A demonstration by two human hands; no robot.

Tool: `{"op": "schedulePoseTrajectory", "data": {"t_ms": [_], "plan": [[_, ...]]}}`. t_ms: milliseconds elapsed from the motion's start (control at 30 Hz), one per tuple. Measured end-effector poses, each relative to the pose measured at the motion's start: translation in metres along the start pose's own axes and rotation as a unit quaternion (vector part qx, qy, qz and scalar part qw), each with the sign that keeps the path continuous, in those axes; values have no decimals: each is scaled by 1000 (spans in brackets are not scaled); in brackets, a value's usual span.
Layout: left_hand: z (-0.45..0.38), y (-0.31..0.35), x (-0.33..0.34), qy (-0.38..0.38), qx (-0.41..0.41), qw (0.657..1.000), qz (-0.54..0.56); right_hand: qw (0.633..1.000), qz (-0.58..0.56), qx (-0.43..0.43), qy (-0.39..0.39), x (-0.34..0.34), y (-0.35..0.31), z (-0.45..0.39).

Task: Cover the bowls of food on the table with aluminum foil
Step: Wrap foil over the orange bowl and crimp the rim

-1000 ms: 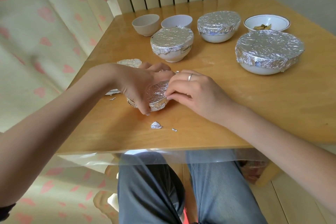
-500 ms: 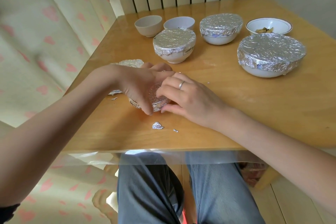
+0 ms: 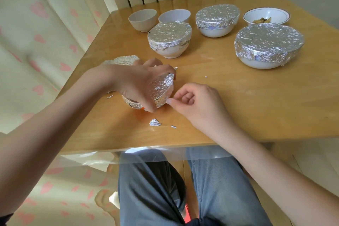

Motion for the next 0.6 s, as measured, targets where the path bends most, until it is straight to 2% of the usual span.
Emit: {"op": "schedulePoseTrajectory", "data": {"t_ms": [100, 167, 433, 533, 600], "plan": [[0, 0, 1, -9, -5, 1000, 1, 996, -54, 65, -11, 7, 8, -2], [0, -1, 1, -13, -8, 1000, -4, 995, -61, 72, -21, 11, 10, -3], [1, 1, 2, -11, -10, 1000, -13, 999, -1, 45, 1, 11, 8, -6], [1, 1, 2, -4, -6, 1000, -13, 999, 23, 13, 20, 6, 0, -1], [1, 1, 2, -4, -5, 1000, -12, 999, 46, -18, 1, 4, -7, 7]]}}
Point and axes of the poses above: each hand's wrist, its own z-axis away from the middle knuckle, its own x-axis out of the palm, y = z × x, the point moved 9 cm from there along -z, towards the middle knuckle, and after that the axes turned 12 degrees about y, right-handed, at the moved point
